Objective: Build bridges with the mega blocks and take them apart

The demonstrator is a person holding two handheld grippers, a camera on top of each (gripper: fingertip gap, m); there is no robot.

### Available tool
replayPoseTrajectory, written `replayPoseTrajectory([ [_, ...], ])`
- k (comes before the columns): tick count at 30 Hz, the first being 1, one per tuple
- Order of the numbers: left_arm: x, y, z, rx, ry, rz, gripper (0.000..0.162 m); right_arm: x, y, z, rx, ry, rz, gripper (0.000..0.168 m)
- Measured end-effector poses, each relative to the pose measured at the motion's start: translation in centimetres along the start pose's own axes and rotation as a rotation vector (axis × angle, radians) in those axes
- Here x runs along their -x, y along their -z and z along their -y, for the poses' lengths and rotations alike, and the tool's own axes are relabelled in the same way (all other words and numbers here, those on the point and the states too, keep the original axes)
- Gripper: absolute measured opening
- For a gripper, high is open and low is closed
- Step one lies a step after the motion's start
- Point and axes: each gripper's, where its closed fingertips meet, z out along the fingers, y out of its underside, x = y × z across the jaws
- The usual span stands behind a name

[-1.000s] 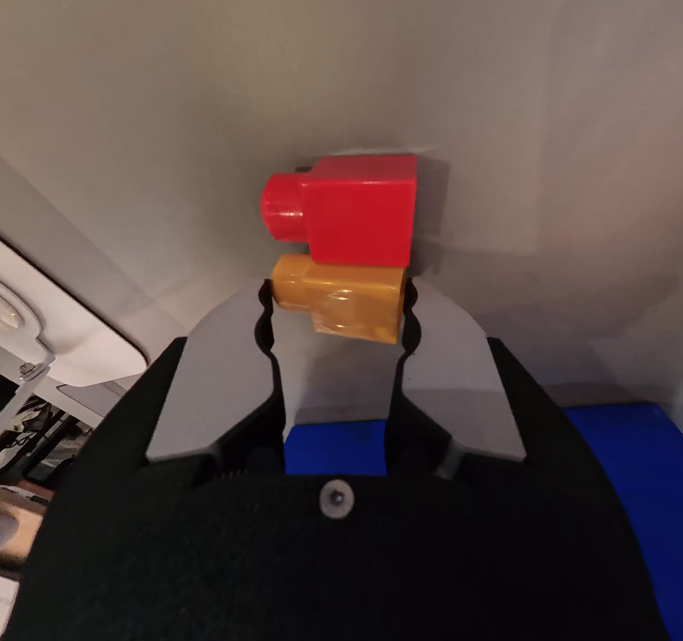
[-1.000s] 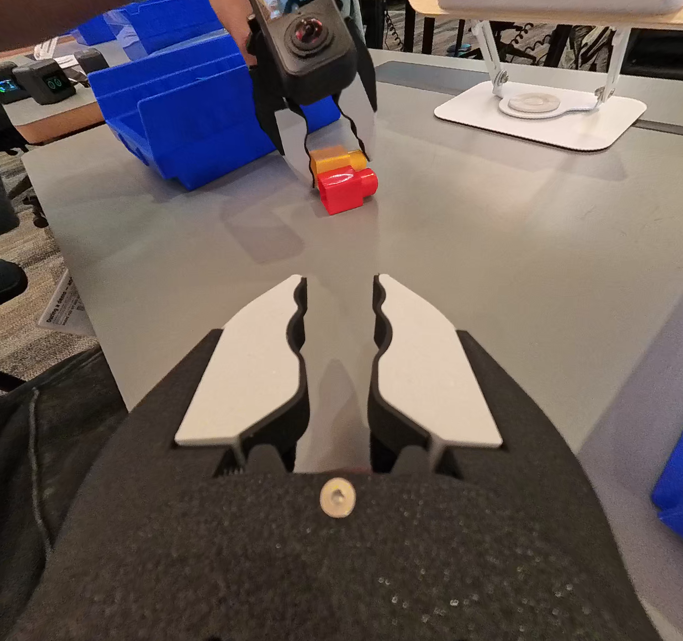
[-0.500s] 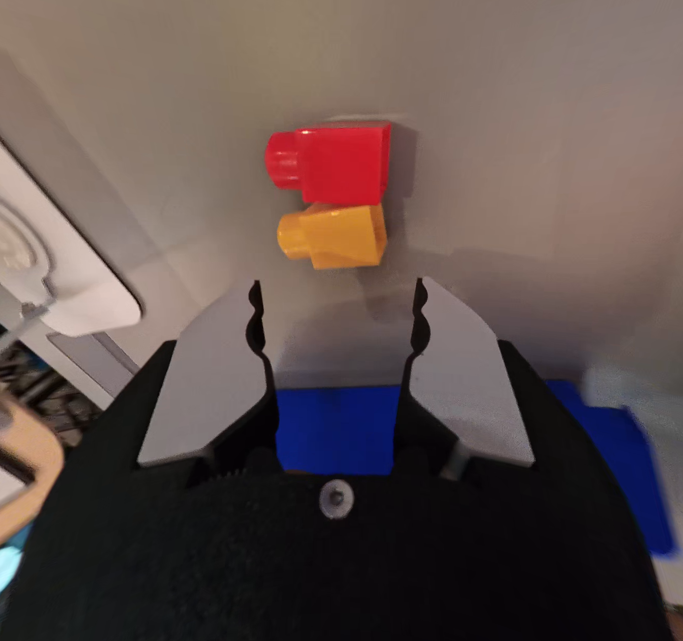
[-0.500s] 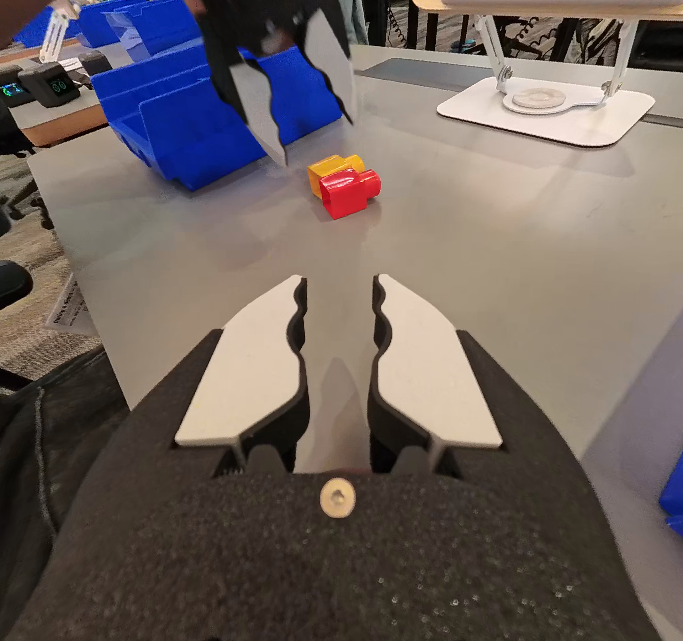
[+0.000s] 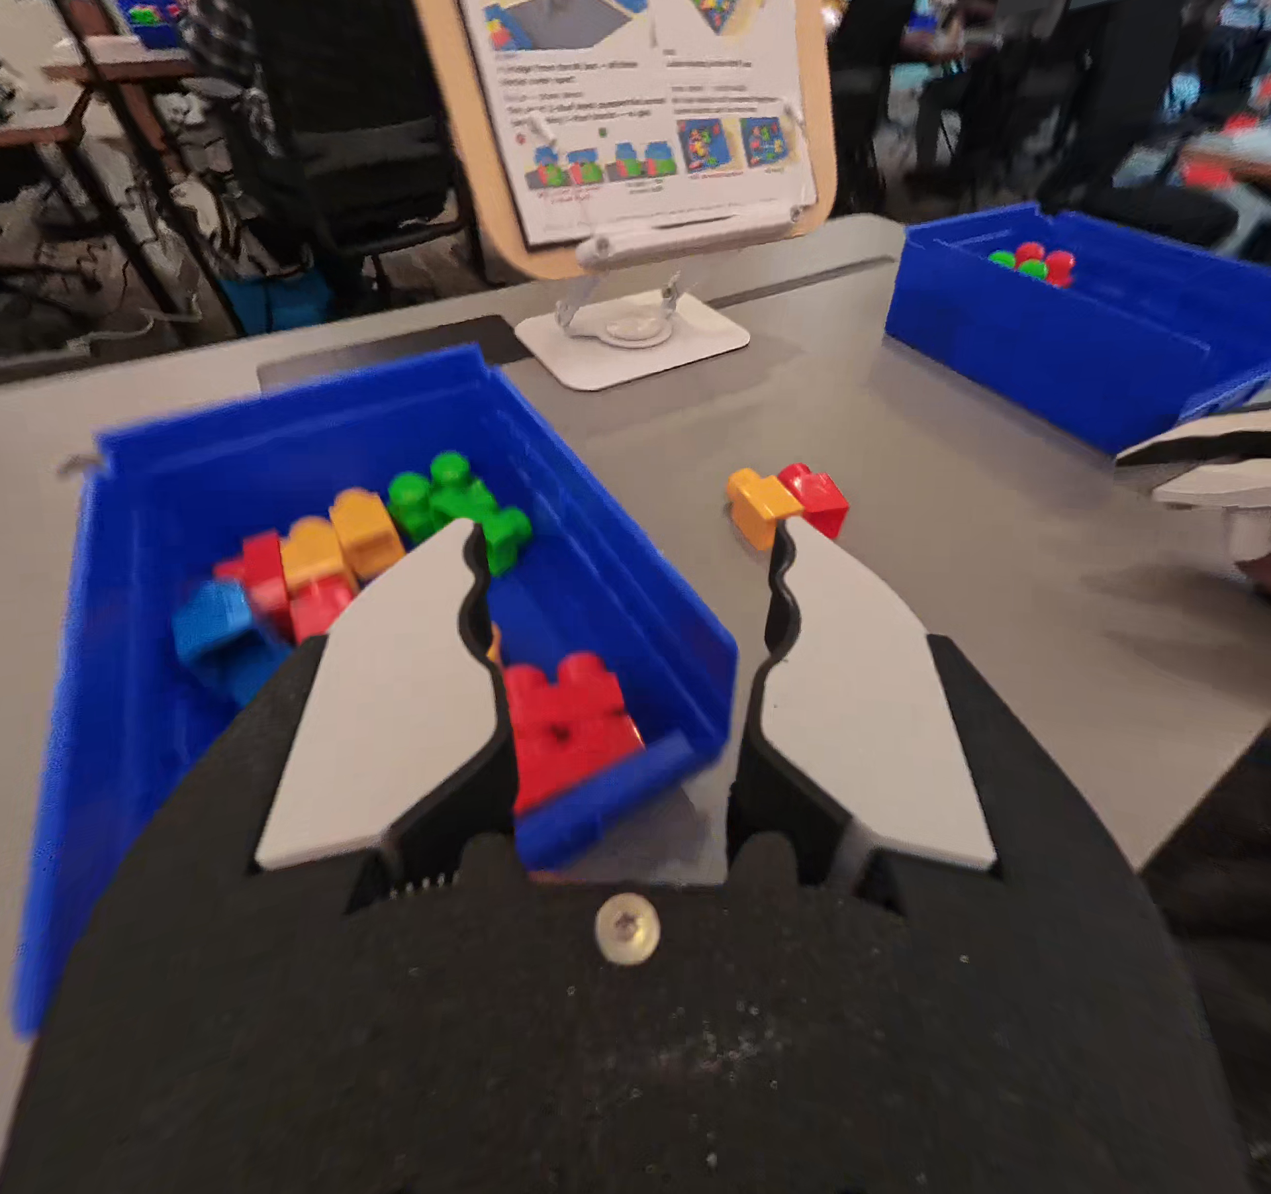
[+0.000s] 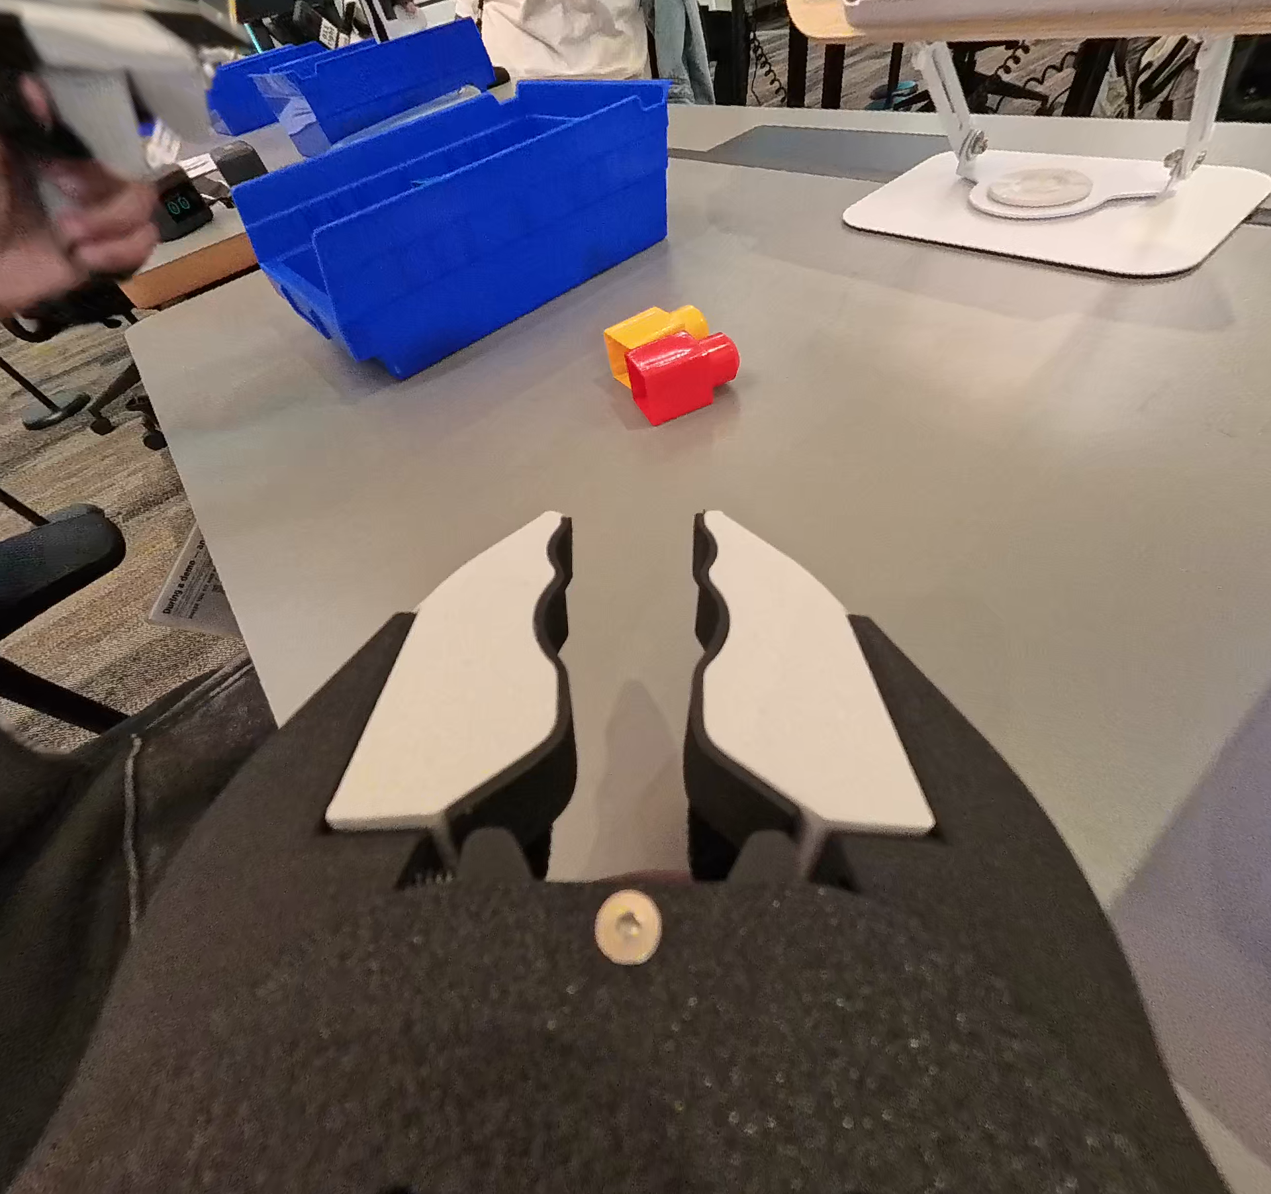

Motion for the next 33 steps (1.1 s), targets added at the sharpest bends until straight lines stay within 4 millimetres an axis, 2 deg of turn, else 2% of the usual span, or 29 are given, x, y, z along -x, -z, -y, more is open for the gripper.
replayPoseTrajectory([
  [3,-1.3,3.2,-4.1,-0.032,0.097,0.043,0.076,0.2,-0.1,-0.2,0.004,0.002,0.001,0.033],
  [5,-2.1,4.7,-5.8,-0.035,0.1,0.057,0.074,0.3,-0.2,-0.2,0.007,0.005,0.002,0.033],
  [7,-2.3,5.3,-6.7,-0.002,0.077,0.079,0.074,0.5,-0.3,-0.3,0.011,0.009,0.004,0.033],
  [10,-1.9,4.9,-6.9,0.076,0.032,0.07,0.073,0.9,-0.6,-0.3,0.018,0.014,0.011,0.033],
  [13,-0.5,2.6,-6.2,0.191,-0.018,0.004,0.073,1.1,-0.8,-0.3,0.024,0.037,0.003,0.033],
  [16,3.4,-1.2,-6.0,0.377,-0.195,0.031,0.077,1.2,-0.9,-0.3,0.03,0.055,-0.005,0.033],
  [18,5.3,-4.2,-6.2,0.491,-0.323,0.005,0.078,1.2,-1.0,-0.3,0.03,0.058,-0.006,0.033],
  [21,7.2,-8.6,-7.6,0.669,-0.466,-0.076,0.081,1.1,-1.1,-0.4,0.04,0.067,-0.015,0.032],
  [24,8.2,-12.1,-9.6,0.826,-0.545,-0.187,0.08,1.1,-1.3,-0.6,0.049,0.074,-0.022,0.032],
  [27,9.5,-14.5,-11.1,0.96,-0.606,-0.24,0.078,1.0,-1.3,-1.1,0.069,0.101,-0.043,0.032],
  [29,10.1,-15.7,-11.4,1.005,-0.629,-0.261,0.077,0.9,-1.3,-1.2,0.074,0.109,-0.048,0.031],
  [33,10.6,-16.7,-12.0,1.082,-0.658,-0.292,0.075,0.7,-1.2,-1.2,0.075,0.102,-0.054,0.03],
])
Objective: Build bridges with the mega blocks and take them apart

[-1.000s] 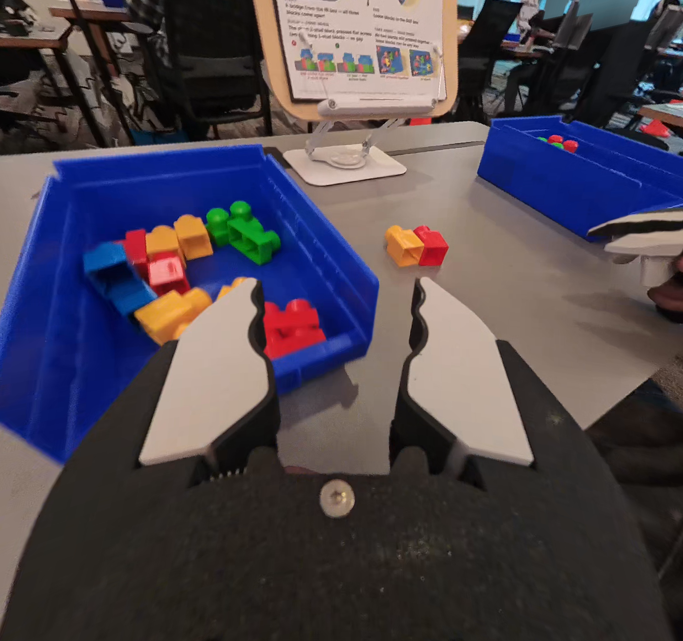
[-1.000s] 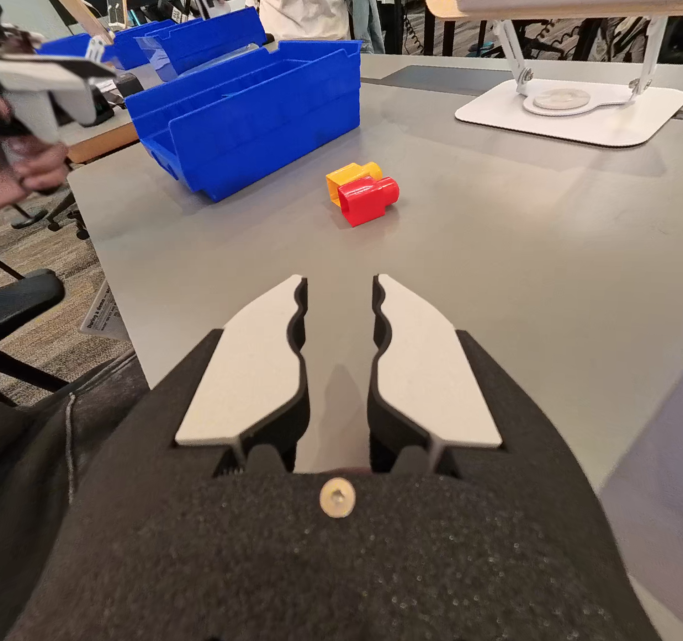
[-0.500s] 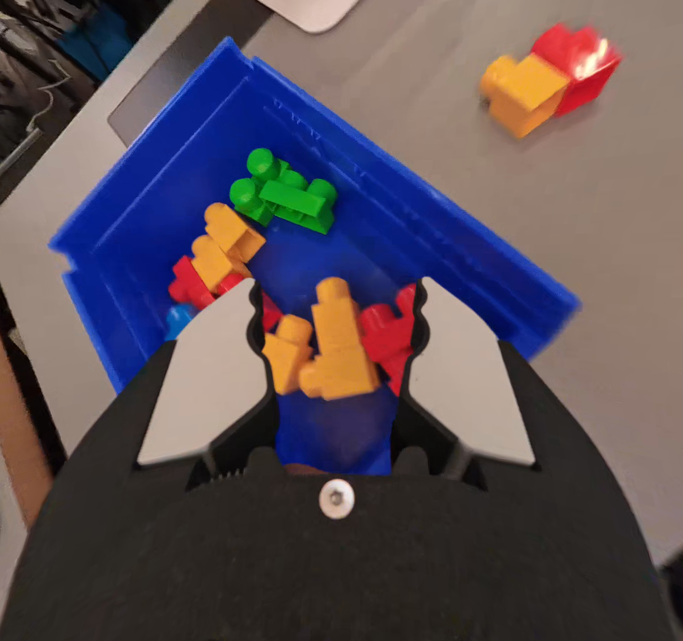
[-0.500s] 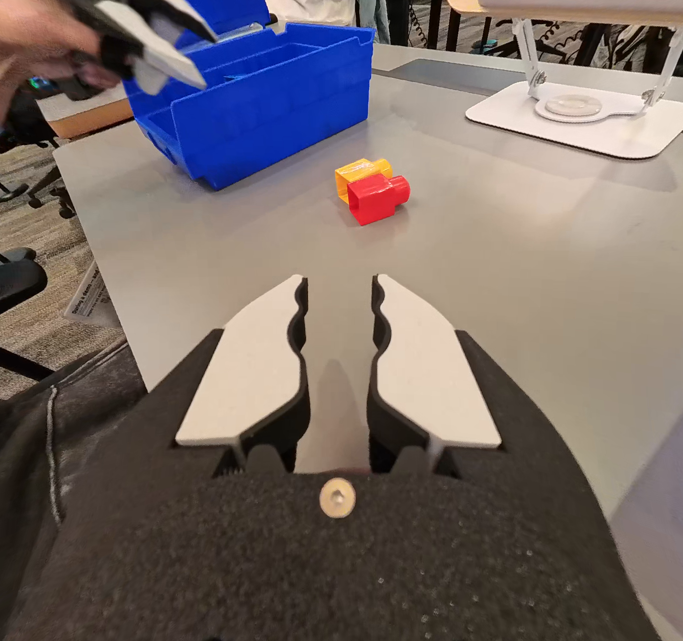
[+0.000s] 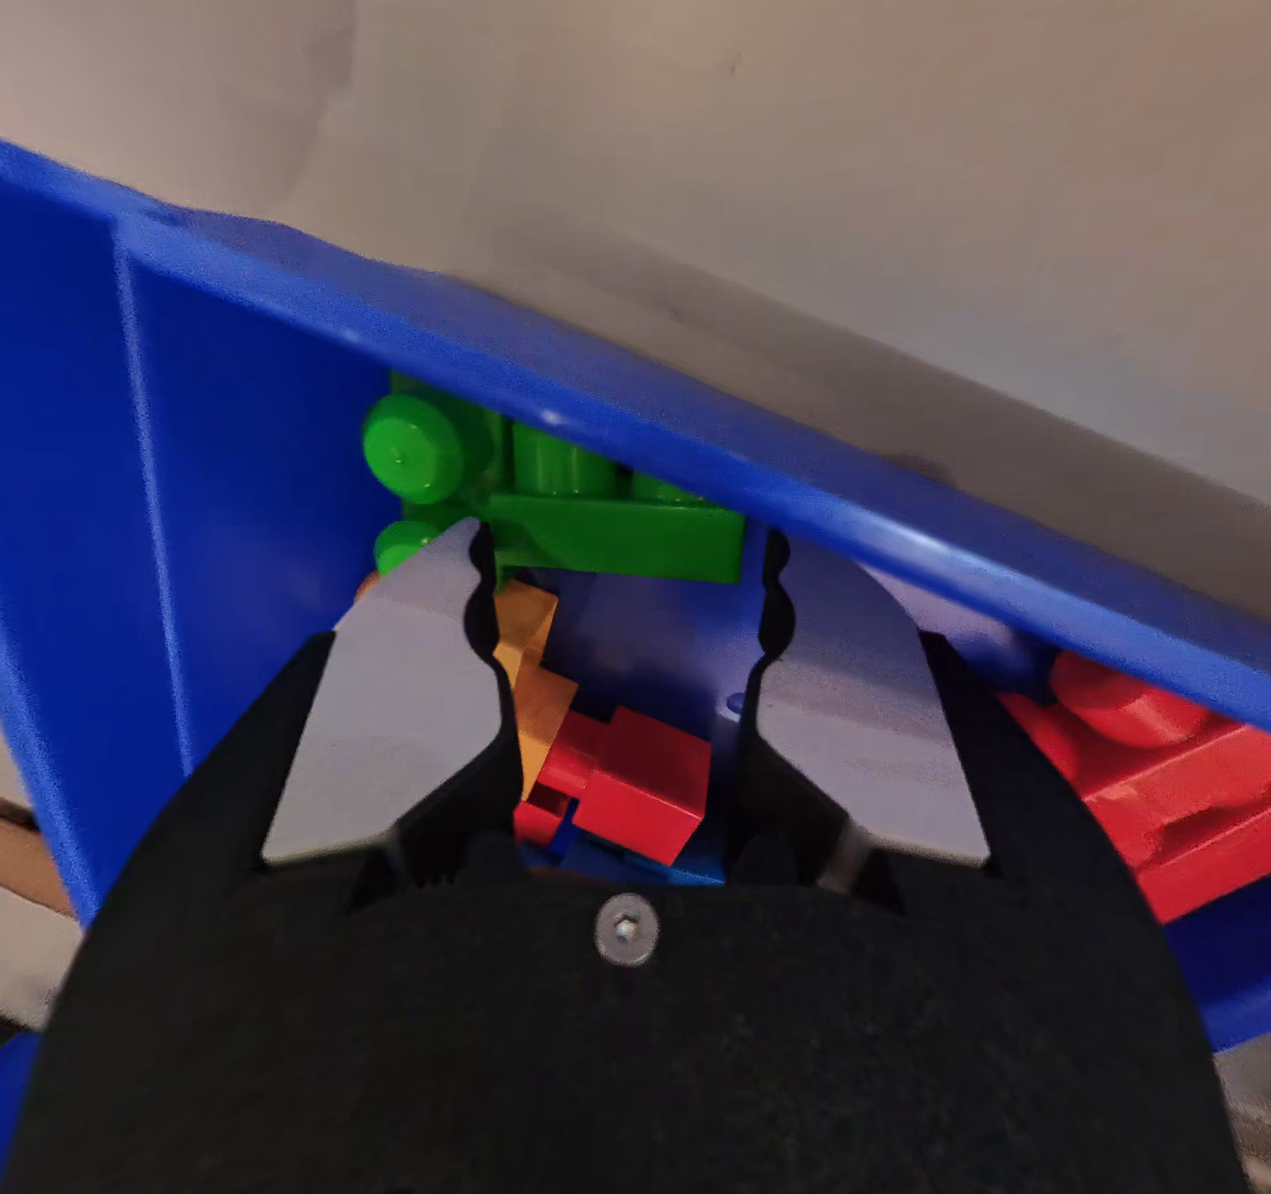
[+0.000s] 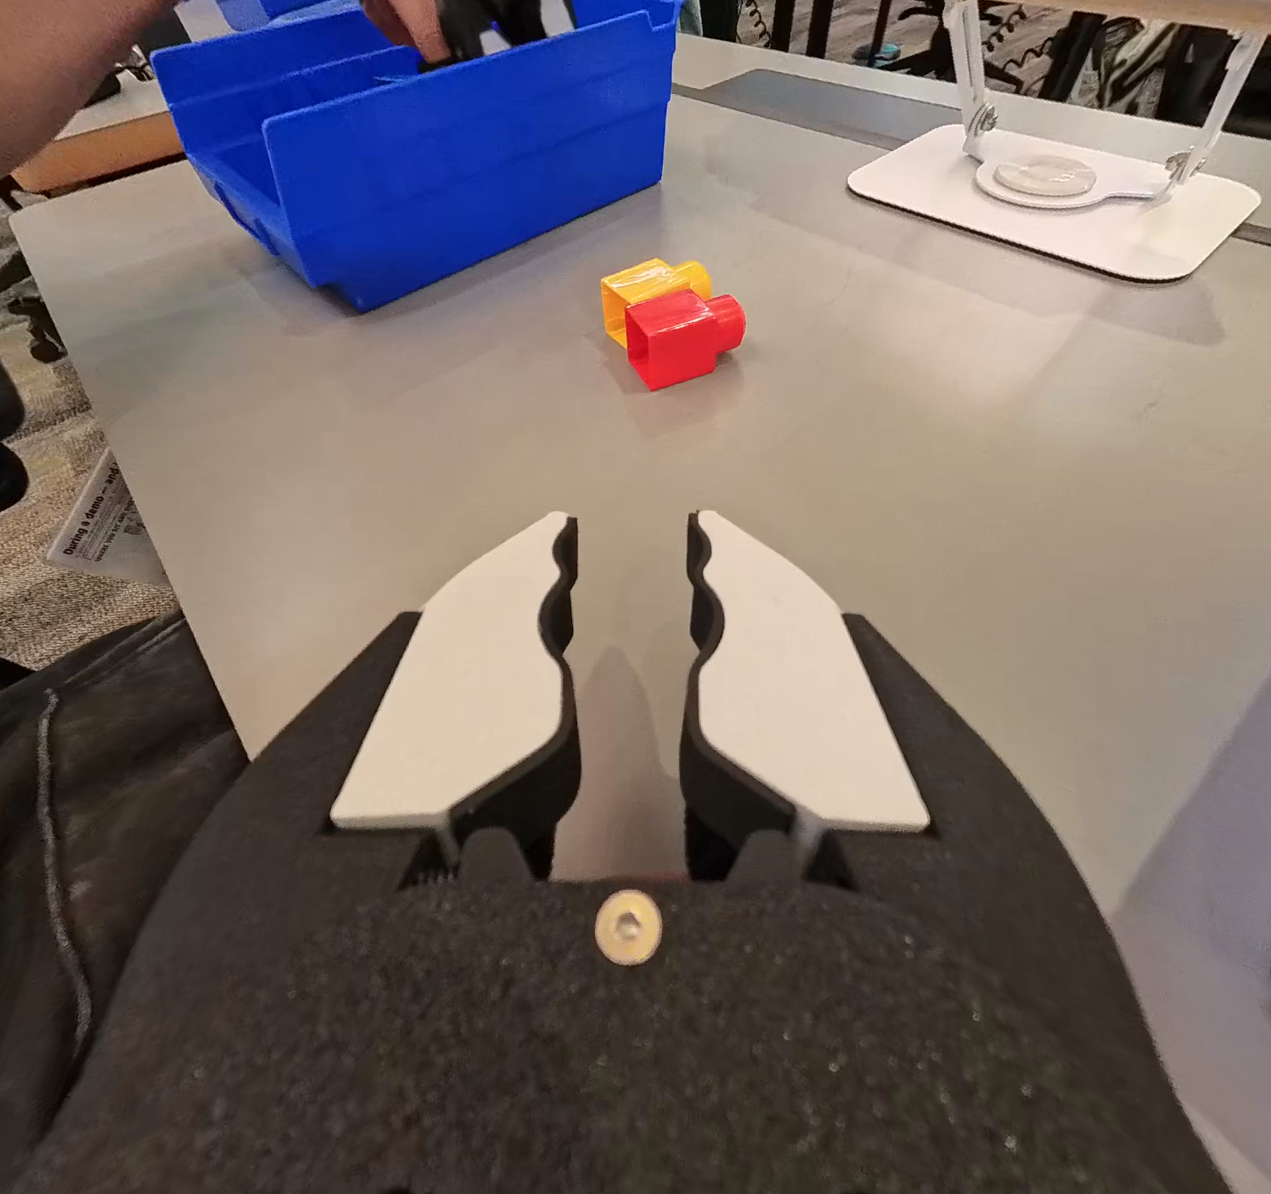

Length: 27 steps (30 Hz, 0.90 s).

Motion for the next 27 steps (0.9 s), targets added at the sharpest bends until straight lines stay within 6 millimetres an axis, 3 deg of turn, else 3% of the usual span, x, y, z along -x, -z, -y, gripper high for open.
replayPoseTrajectory([
  [4,0.0,-1.0,-0.9,0.076,-0.036,0.004,0.074,-0.3,0.3,0.0,-0.006,-0.01,-0.002,0.03],
  [8,-0.4,0.1,-0.8,0.023,-0.003,-0.013,0.074,-0.3,0.3,0.0,-0.009,-0.025,0.007,0.03],
  [11,-0.7,3.0,-1.2,-0.059,0.038,0.026,0.073,-0.2,0.4,0.2,-0.017,-0.022,0.01,0.03],
  [15,-0.6,10.0,-0.5,-0.243,0.124,0.207,0.073,0.2,0.4,0.4,-0.021,-0.009,0.015,0.03],
  [18,-2.8,14.6,3.6,-0.454,0.255,0.243,0.073,0.6,0.4,0.3,-0.016,0.001,0.016,0.03],
  [20,-6.2,15.5,7.7,-0.534,0.277,0.156,0.073,0.8,0.5,0.5,-0.021,0.012,0.012,0.03],
  [23,-9.8,13.7,13.2,-0.48,0.266,0.082,0.073,0.9,0.8,0.9,-0.032,0.03,0.003,0.03],
  [27,-11.1,9.3,19.2,-0.339,0.162,0.045,0.073,0.8,1.0,1.1,-0.04,0.043,-0.006,0.03],
])
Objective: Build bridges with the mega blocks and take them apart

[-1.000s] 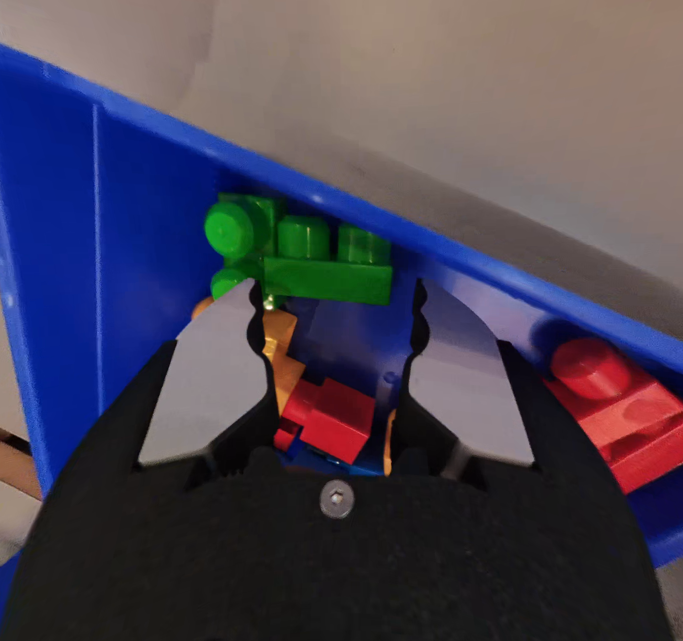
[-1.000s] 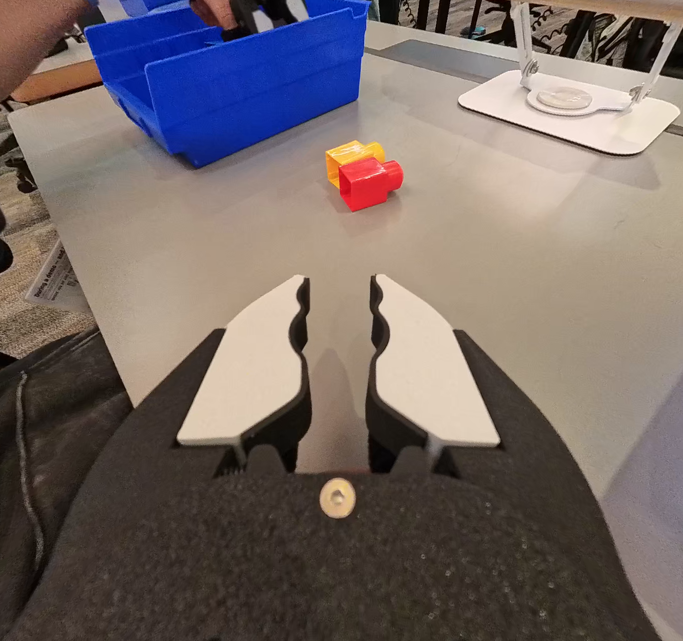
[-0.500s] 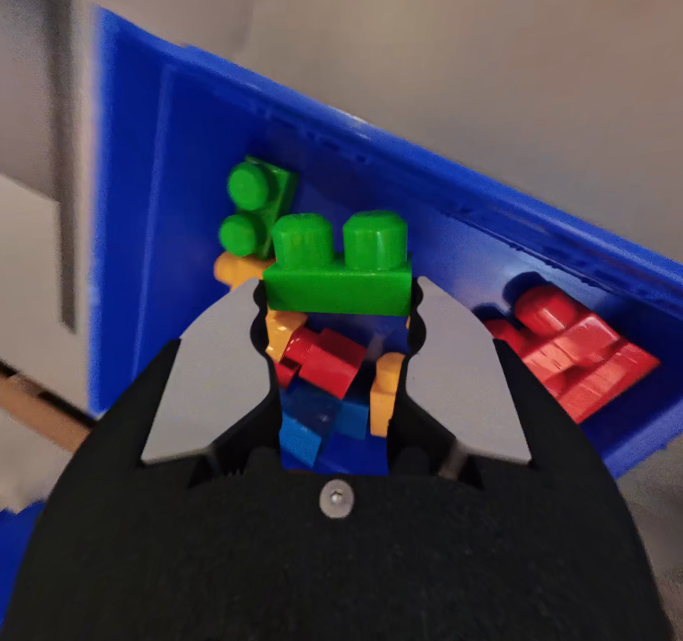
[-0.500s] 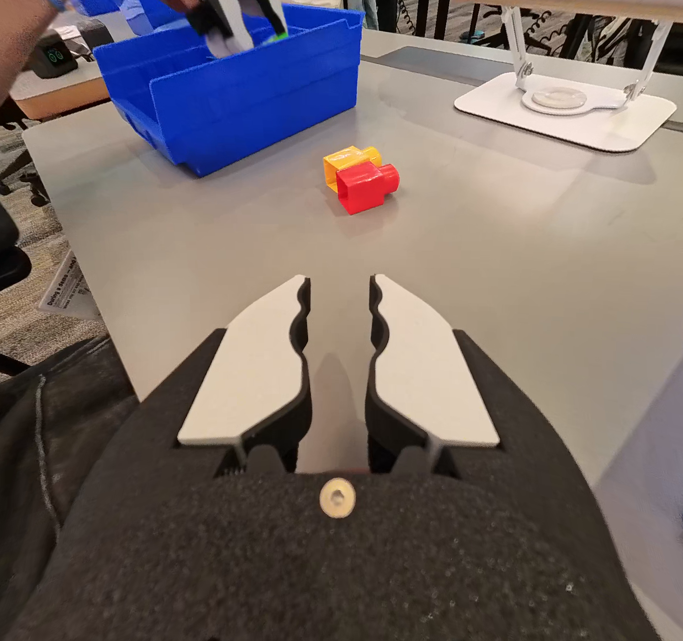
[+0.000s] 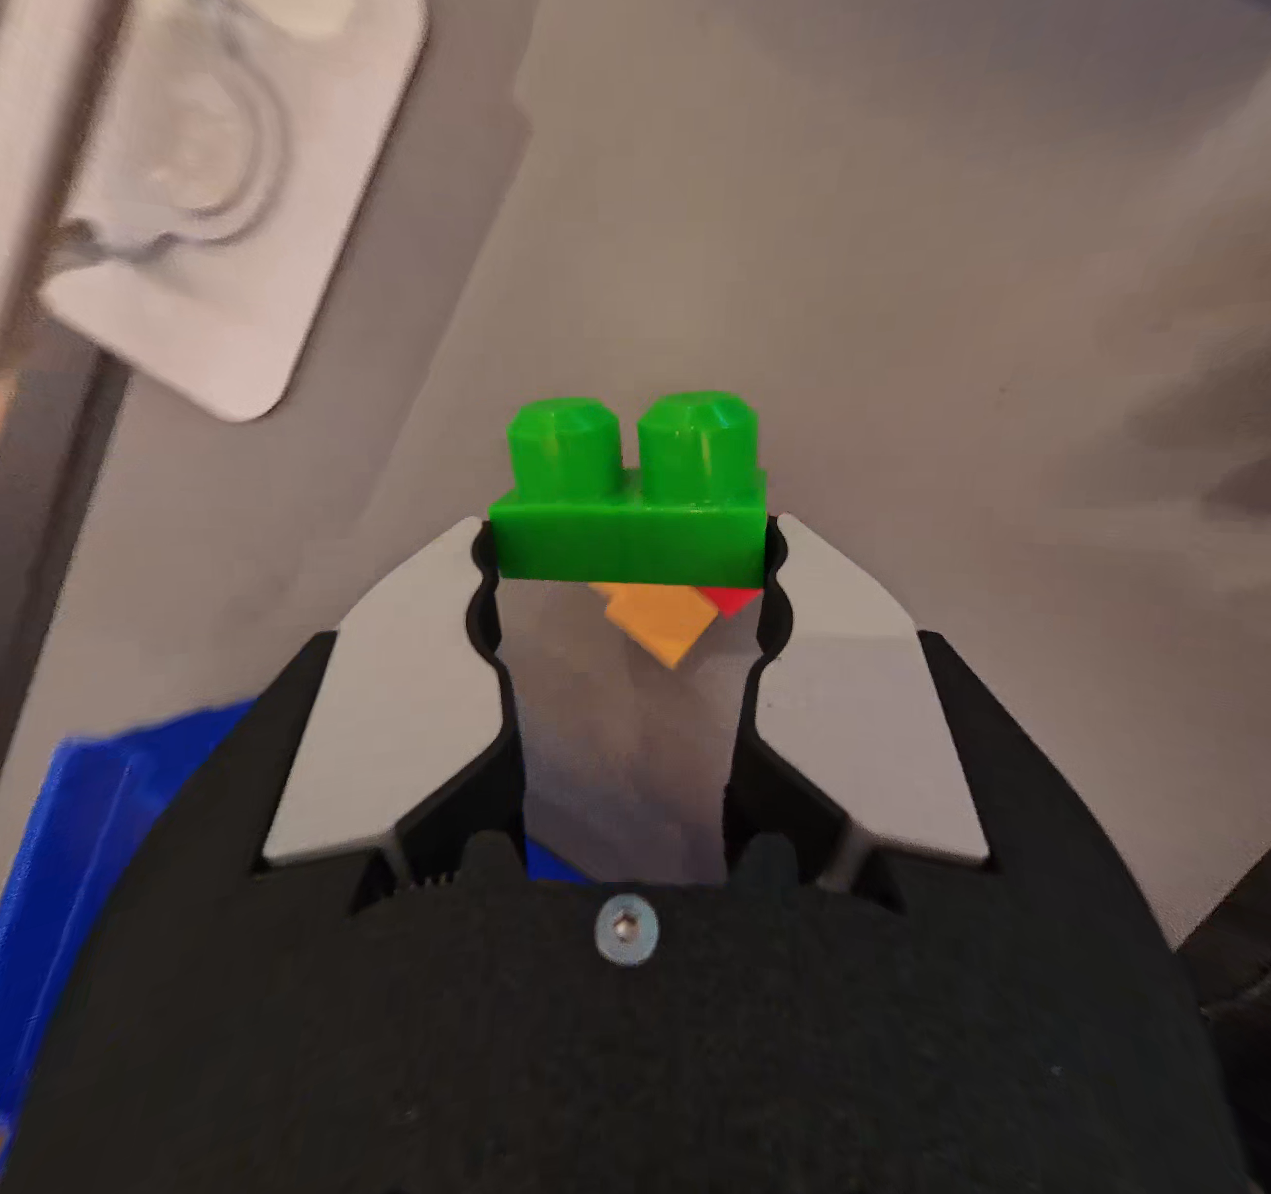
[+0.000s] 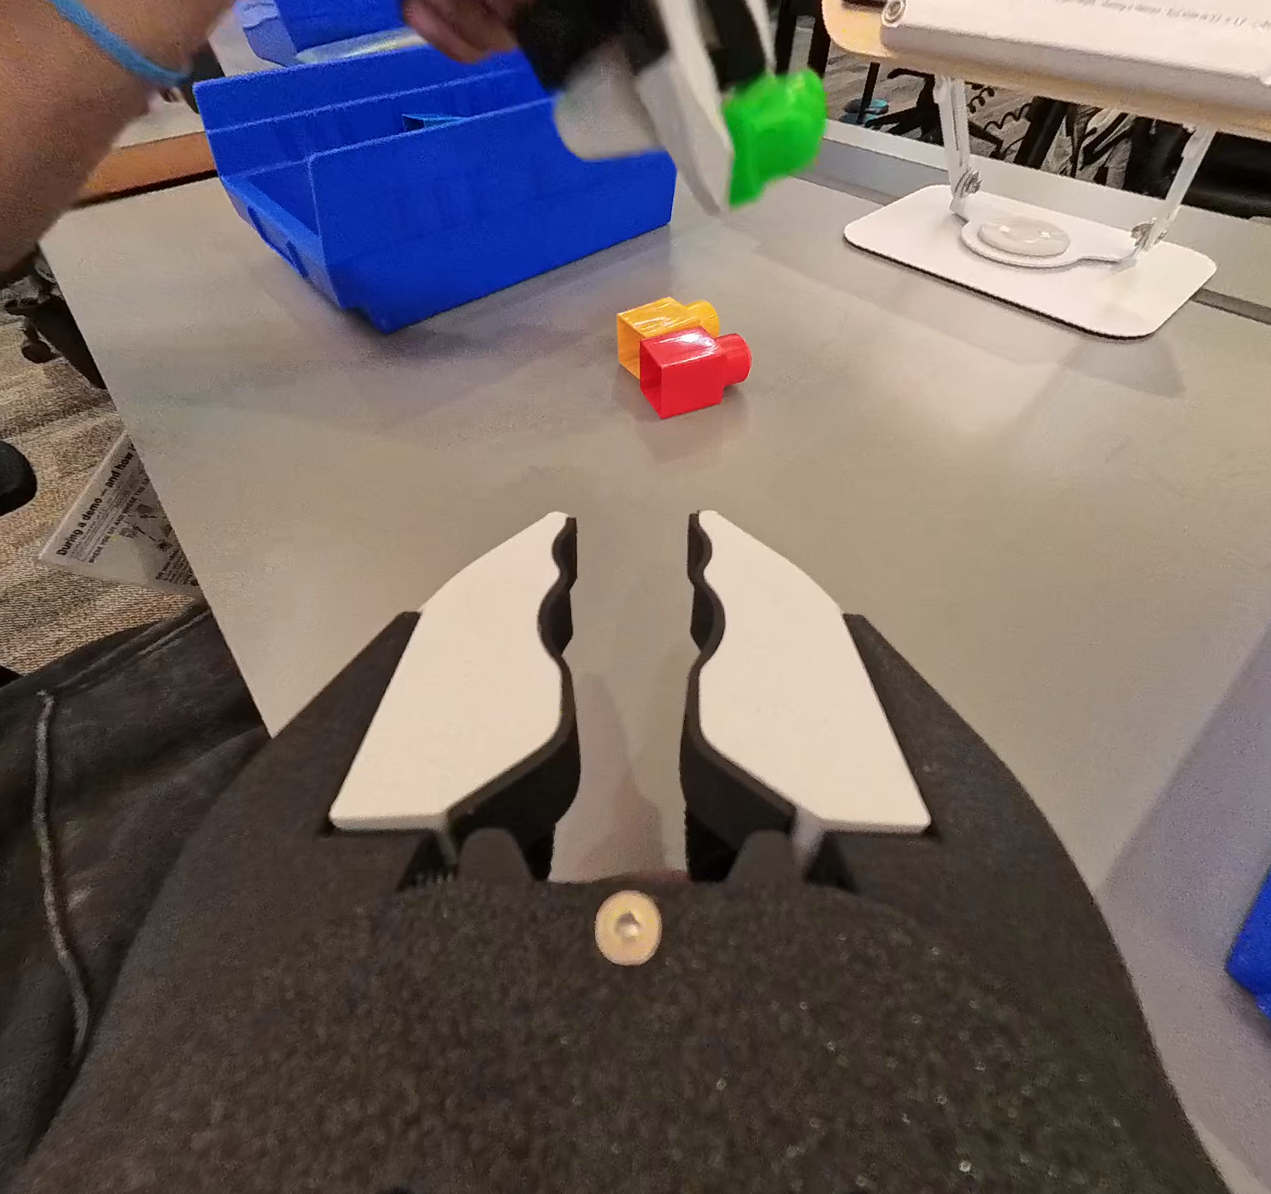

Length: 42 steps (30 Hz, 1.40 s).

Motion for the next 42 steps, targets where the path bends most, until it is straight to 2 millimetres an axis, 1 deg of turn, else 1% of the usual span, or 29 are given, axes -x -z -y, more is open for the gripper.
replayPoseTrajectory([
  [2,-0.5,-3.1,1.5,0.066,-0.022,-0.052,0.073,-0.1,0.0,-0.1,0.002,0.009,-0.007,0.03],
  [4,-0.3,-5.7,2.3,0.139,-0.086,-0.054,0.073,-0.1,0.1,-0.2,0.004,0.013,-0.008,0.03],
  [6,-0.4,-7.9,2.6,0.194,-0.17,-0.072,0.073,-0.2,0.1,-0.3,0.006,0.015,-0.009,0.031],
  [8,-0.4,-9.4,2.6,0.245,-0.226,-0.08,0.073,-0.2,0.1,-0.5,0.011,0.019,-0.009,0.031],
  [10,-0.2,-10.6,2.5,0.287,-0.24,-0.072,0.073,-0.2,0.1,-0.6,0.014,0.02,-0.01,0.031],
  [12,-0.7,-11.3,2.5,0.295,-0.262,-0.092,0.073,-0.2,0.1,-0.7,0.015,0.019,-0.009,0.03],
  [16,-1.5,-12.3,2.1,0.312,-0.315,-0.101,0.073,-0.4,0.2,-0.8,0.021,0.022,-0.012,0.03],
  [18,-1.6,-12.4,1.9,0.307,-0.341,-0.094,0.074,-0.5,0.2,-0.9,0.023,0.021,-0.013,0.03],
  [19,-1.7,-12.3,1.9,0.294,-0.34,-0.09,0.075,-0.5,0.2,-0.8,0.021,0.019,-0.014,0.03],
  [20,-1.6,-11.9,1.8,0.287,-0.331,-0.087,0.079,-0.6,0.3,-0.8,0.02,0.016,-0.013,0.03],
  [22,-1.1,-10.4,1.6,0.251,-0.298,-0.054,0.085,-0.6,0.3,-0.8,0.02,0.006,-0.01,0.03],
  [24,-1.0,-7.8,1.3,0.171,-0.23,-0.019,0.085,-0.8,0.4,-0.9,0.018,-0.002,-0.009,0.03],
  [26,-1.2,-4.8,0.7,0.058,-0.102,0.032,0.085,-1.0,0.5,-1.0,0.024,-0.005,-0.015,0.031],
  [27,-1.6,-3.3,0.2,-0.009,-0.018,0.056,0.084,-1.2,0.6,-1.0,0.023,-0.006,-0.02,0.031],
  [29,-3.0,-0.7,-1.6,-0.151,0.167,0.089,0.082,-1.6,0.7,-1.0,0.023,-0.018,-0.026,0.031],
  [31,-5.2,1.0,-3.7,-0.3,0.329,0.095,0.076,-1.9,0.8,-1.0,0.021,-0.041,-0.024,0.032],
  [33,-7.3,1.7,-6.4,-0.391,0.438,0.124,0.075,-2.0,0.8,-1.1,0.019,-0.063,-0.016,0.032],
  [34,-8.2,1.6,-7.8,-0.388,0.463,0.136,0.077,-2.0,0.7,-1.1,0.02,-0.071,-0.012,0.032],
  [36,-9.7,1.1,-10.2,-0.33,0.499,0.145,0.092,-1.9,0.5,-1.1,0.021,-0.08,-0.002,0.032],
  [37,-10.3,1.0,-10.7,-0.314,0.509,0.139,0.092,-1.9,0.4,-1.1,0.021,-0.081,0.004,0.032],
  [38,-10.3,1.0,-11.1,-0.309,0.515,0.155,0.092,-1.8,0.3,-1.0,0.021,-0.081,0.009,0.032],
  [39,-10.0,1.1,-11.2,-0.311,0.519,0.19,0.093,-1.7,0.2,-0.9,0.02,-0.081,0.015,0.032],
  [41,-9.5,0.9,-10.7,-0.338,0.537,0.216,0.093,-1.4,0.0,-0.6,0.017,-0.081,0.026,0.032],
  [42,-9.2,0.7,-10.2,-0.356,0.554,0.225,0.09,-1.3,0.0,-0.4,0.015,-0.08,0.029,0.032],
])
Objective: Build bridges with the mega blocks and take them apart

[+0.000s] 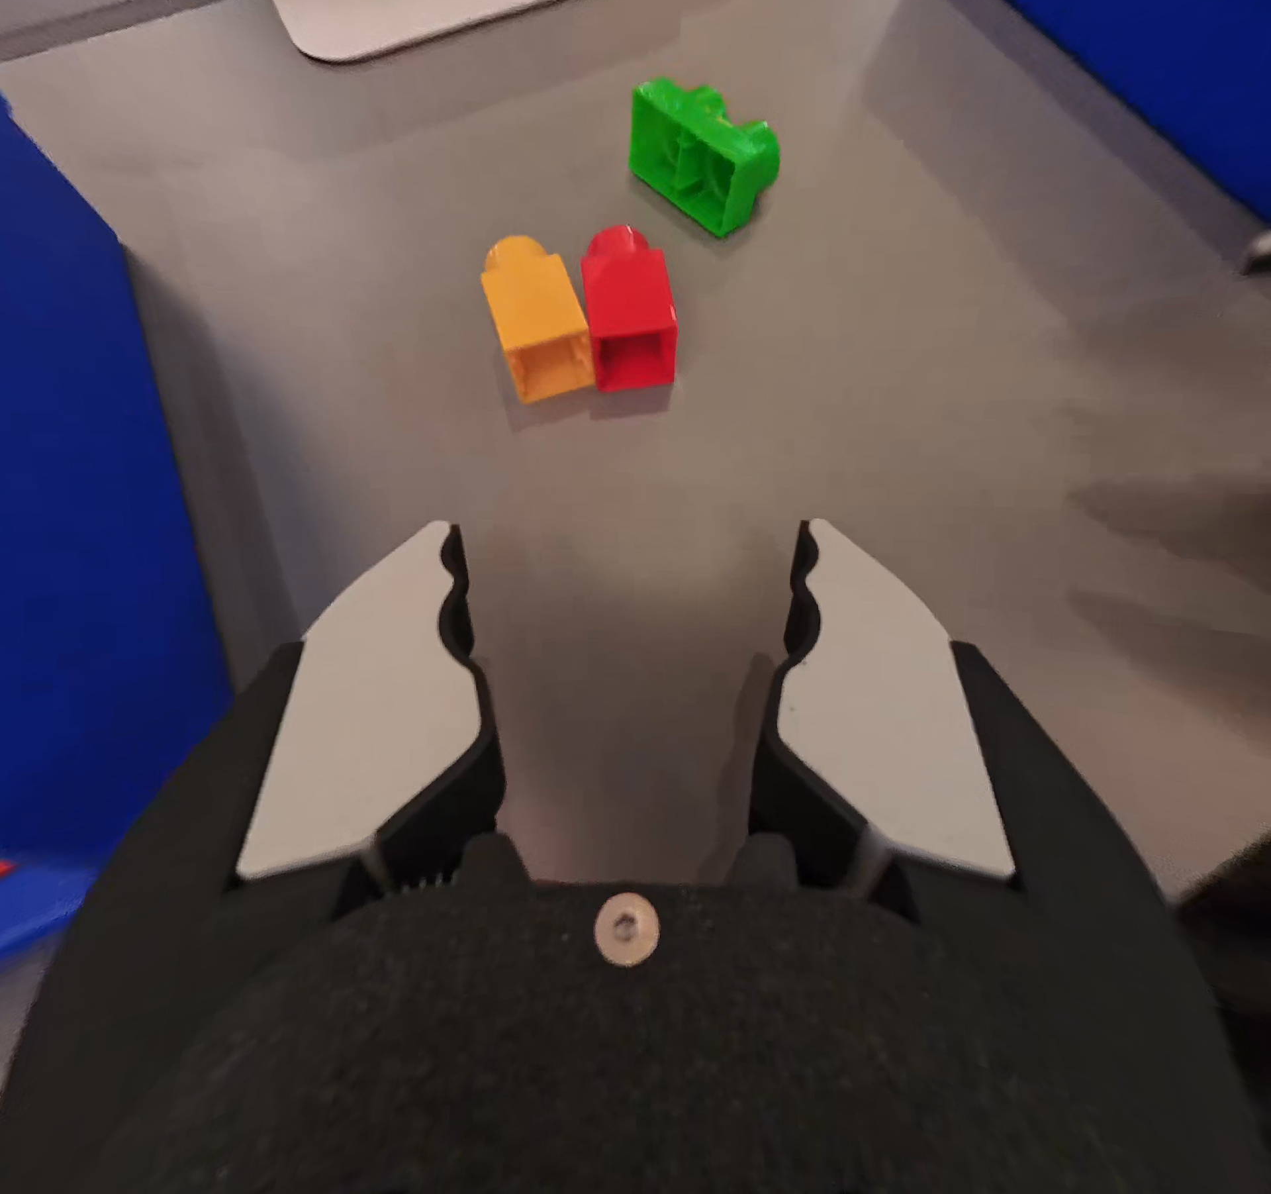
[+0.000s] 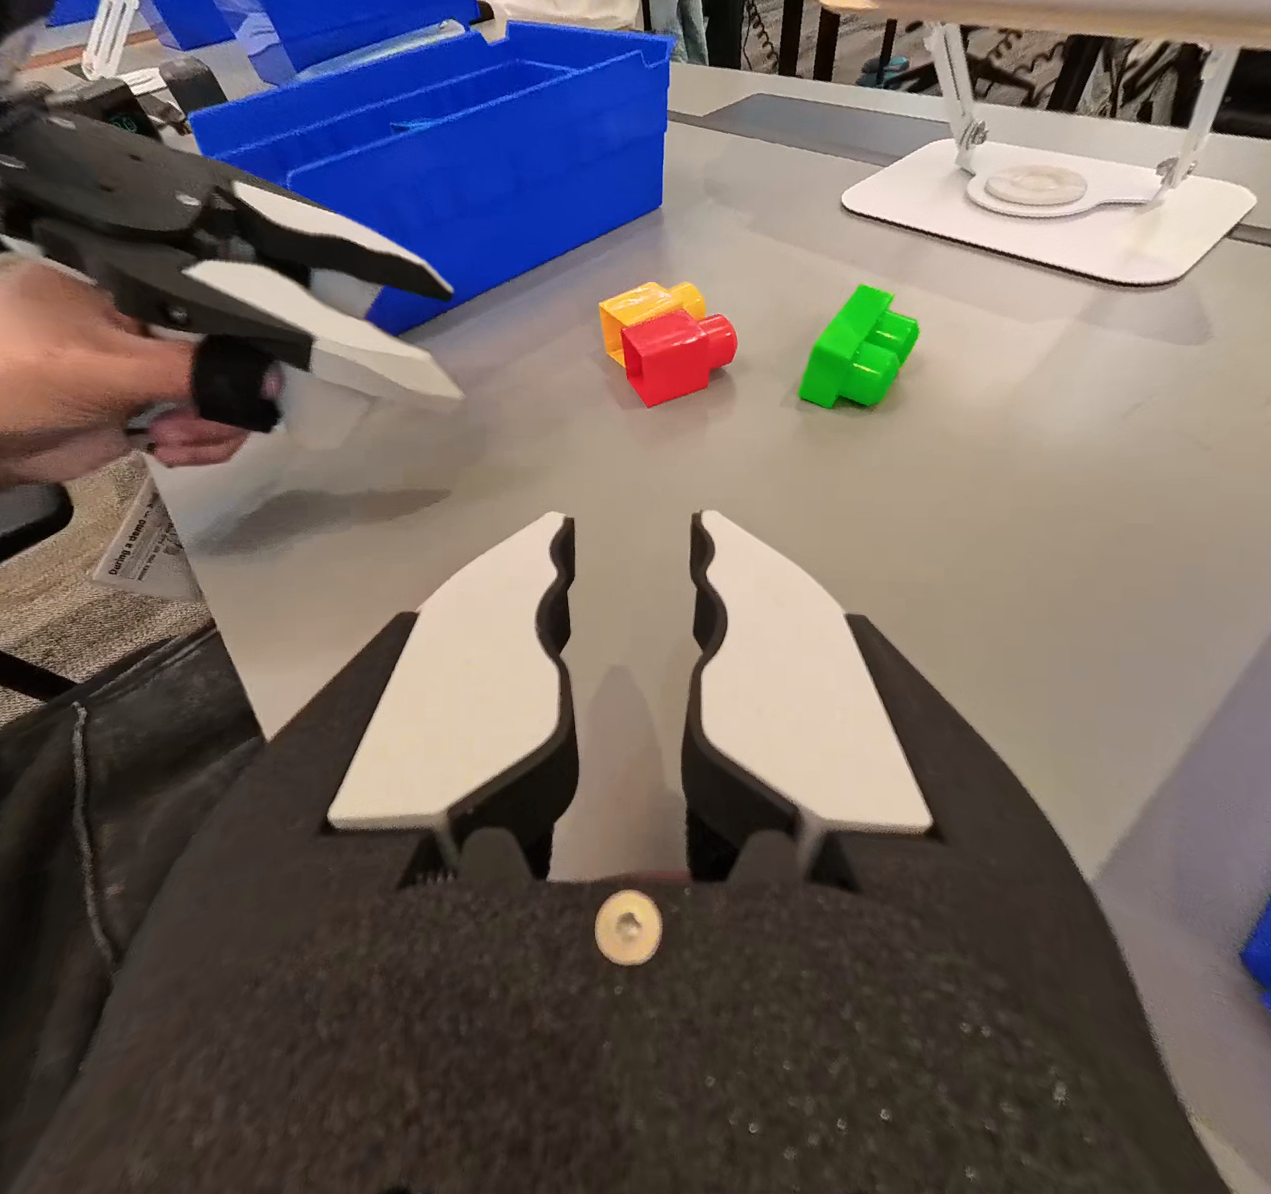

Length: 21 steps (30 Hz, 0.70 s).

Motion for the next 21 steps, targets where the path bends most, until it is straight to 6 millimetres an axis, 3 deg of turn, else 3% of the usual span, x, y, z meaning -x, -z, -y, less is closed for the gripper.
replayPoseTrajectory([
  [5,-0.2,-4.0,2.1,-0.002,0.15,0.006,0.087,-0.2,0.2,0.4,-0.01,0.022,-0.007,0.032],
  [9,1.7,-7.0,2.1,0.067,0.158,0.105,0.095,-0.7,0.4,0.4,-0.021,-0.009,0.016,0.032],
  [14,2.3,-8.7,3.2,0.095,0.16,0.147,0.108,-1.5,0.7,0.7,-0.05,-0.12,0.057,0.032],
  [21,1.8,-10.7,3.1,0.159,0.219,0.101,0.103,-2.4,1.0,1.0,-0.061,-0.143,0.043,0.032],
])
